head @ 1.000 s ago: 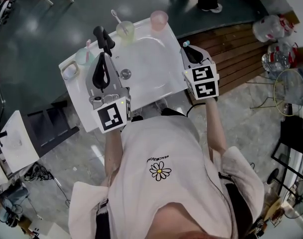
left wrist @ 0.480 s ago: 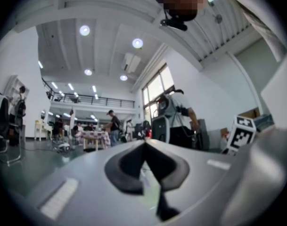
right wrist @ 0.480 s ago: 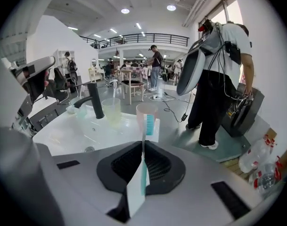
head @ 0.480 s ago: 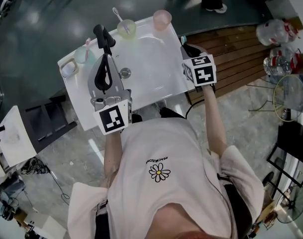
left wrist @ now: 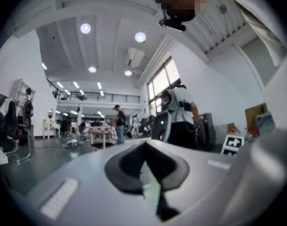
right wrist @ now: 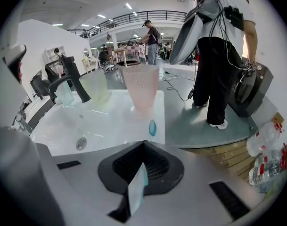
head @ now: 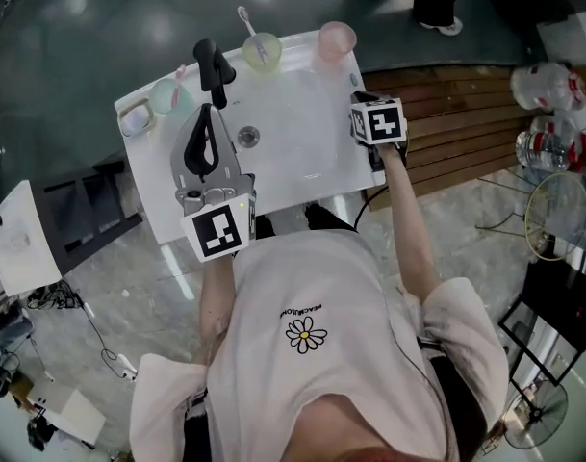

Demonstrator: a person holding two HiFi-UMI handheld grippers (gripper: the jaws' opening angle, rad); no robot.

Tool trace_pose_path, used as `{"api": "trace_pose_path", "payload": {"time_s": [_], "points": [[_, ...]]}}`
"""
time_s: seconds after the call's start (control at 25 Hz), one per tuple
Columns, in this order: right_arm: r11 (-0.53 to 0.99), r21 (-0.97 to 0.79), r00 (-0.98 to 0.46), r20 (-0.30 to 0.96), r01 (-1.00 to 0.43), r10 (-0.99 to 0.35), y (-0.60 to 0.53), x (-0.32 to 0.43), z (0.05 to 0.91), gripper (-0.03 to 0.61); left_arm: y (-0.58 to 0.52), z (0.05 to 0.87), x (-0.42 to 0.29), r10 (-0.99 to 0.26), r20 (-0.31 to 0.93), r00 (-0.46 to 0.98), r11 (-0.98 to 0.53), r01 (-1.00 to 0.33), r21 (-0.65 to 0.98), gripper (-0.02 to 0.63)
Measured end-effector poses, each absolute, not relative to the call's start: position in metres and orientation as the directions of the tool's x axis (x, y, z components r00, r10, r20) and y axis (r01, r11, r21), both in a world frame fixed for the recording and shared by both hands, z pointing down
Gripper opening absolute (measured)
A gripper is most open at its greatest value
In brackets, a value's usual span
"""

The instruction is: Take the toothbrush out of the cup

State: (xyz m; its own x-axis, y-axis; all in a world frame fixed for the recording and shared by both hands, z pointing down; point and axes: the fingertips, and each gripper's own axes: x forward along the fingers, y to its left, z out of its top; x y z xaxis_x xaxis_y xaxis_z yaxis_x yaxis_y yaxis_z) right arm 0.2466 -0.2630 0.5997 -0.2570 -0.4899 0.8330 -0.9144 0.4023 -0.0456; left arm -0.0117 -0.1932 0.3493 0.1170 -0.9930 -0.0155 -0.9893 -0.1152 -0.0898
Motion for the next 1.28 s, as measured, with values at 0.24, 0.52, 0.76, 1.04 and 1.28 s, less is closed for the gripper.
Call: {"api": "trace_pose_path", "payload": {"time_s": [0.24,0.52,0.76,1.04,1.28], "points": [[0.405,-0.073,-0.278,0.834,-0.911,-0.476,-0.261,0.244,0.613,-0.001,-0.199,0.363,-0.011,-0.993,0.014,0.117,-0.118,-0.988,-0.102,0.008],[0.428,-0.105,-0.327,0.811,-0.897,-0.485,-0.258,0.243,0.610,0.000,-0.201,0.364,-0.004,-0.992,0.013,0.129,-0.130,-0.988,-0.080,0.008],[0.434,-0.082,-0.345,0.743,-0.897,-0.573,-0.265,0.240,0.569,0.000,-0.199,0.357,-0.004,-0.989,-0.005,0.149,-0.148,-0.984,-0.098,0.008],[0.483,0.034,-0.431,0.401,-0.875,-0.809,-0.253,0.202,0.434,0.000,-0.194,0.334,-0.001,-0.983,-0.061,0.175,-0.170,-0.983,-0.076,0.008],[0.466,-0.005,-0.463,0.130,-0.885,-0.877,-0.202,0.167,0.358,0.000,-0.184,0.304,0.002,-0.972,-0.120,0.204,-0.197,-0.978,-0.063,0.008]]}}
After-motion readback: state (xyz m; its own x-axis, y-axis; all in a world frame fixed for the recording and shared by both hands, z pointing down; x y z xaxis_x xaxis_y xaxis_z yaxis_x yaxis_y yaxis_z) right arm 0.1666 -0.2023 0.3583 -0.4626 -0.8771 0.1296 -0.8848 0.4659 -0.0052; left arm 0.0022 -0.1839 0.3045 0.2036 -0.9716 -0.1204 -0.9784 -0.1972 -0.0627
